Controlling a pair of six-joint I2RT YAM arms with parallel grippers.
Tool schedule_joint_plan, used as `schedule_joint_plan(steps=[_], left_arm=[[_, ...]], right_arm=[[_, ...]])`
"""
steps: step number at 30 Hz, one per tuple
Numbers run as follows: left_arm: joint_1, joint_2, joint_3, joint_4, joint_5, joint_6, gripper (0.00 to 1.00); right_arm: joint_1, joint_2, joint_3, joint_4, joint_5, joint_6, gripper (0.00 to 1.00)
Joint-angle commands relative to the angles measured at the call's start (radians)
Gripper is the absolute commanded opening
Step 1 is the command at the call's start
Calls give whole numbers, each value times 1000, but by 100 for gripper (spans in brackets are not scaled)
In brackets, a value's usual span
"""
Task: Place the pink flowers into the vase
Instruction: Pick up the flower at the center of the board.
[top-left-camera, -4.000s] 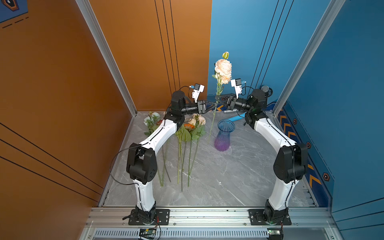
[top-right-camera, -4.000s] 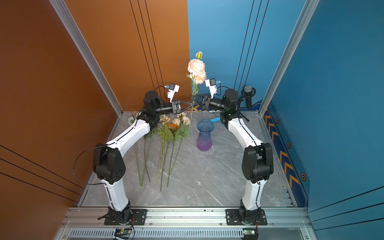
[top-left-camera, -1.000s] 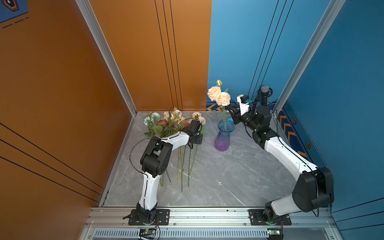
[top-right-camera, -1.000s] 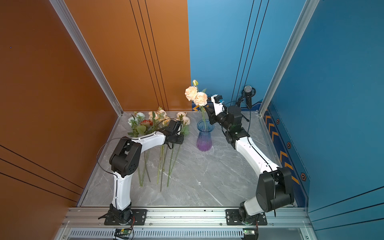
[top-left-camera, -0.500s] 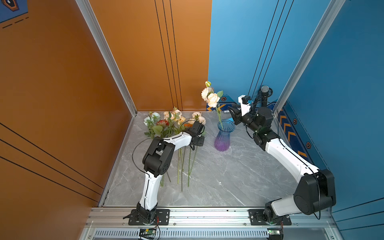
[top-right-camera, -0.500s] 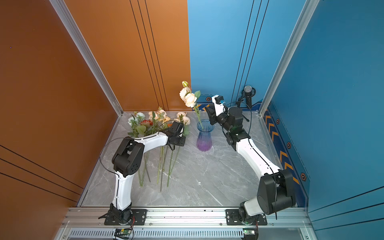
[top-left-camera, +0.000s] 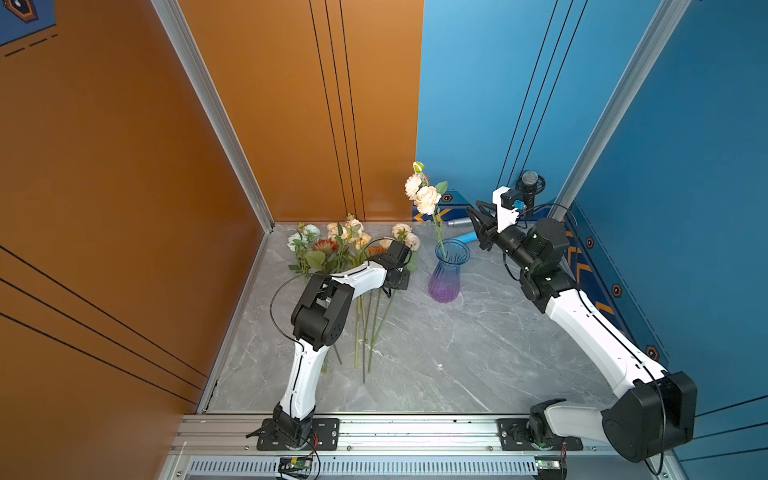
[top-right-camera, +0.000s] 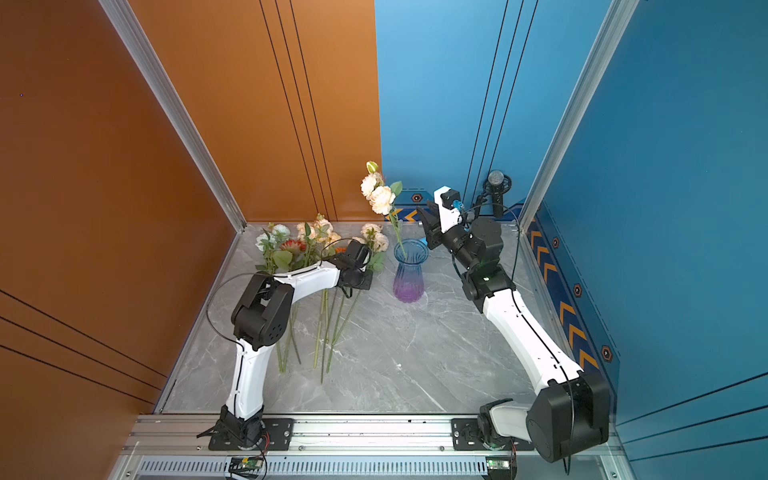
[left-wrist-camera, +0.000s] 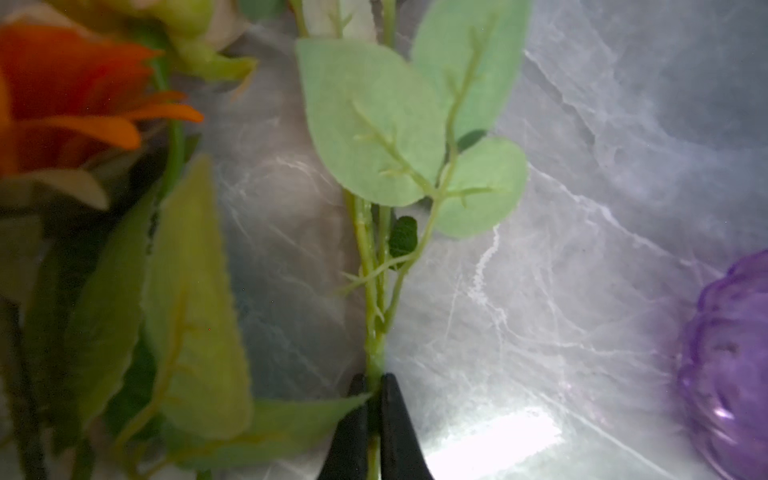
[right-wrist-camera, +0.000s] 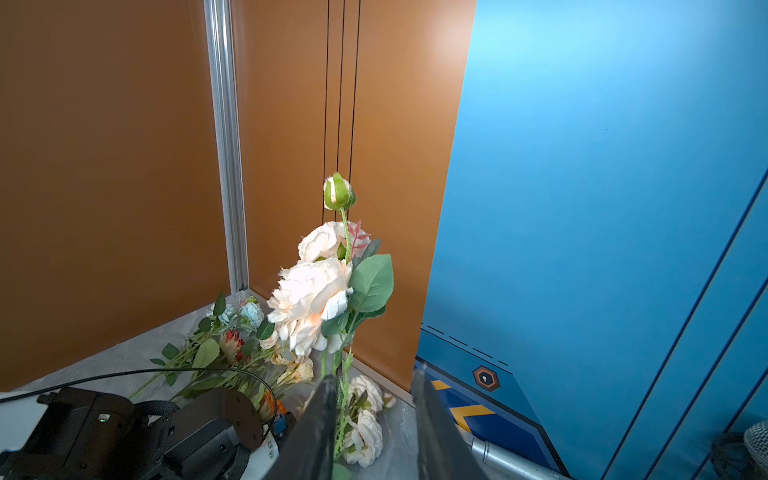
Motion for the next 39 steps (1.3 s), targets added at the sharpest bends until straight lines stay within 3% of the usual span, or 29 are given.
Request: schedule_joint_plan(steps=[1, 12, 24, 32, 39], left_arm=[[-14, 9, 20, -41, -20, -7, 0], [18, -123, 18, -39, 47, -104, 0], [53, -325, -1, -21, 21, -139, 0], [92, -536, -192, 282, 67, -167, 0], [83, -629, -253, 397, 166, -122, 0]], right_arm=[[6, -27, -25, -9, 13, -18, 33], [10, -71, -65, -12, 7, -3, 33], [15, -133, -84, -57, 5, -2, 33], [19, -131, -73, -64, -36, 27, 33], [25, -94, 0, -121, -179, 79, 33]])
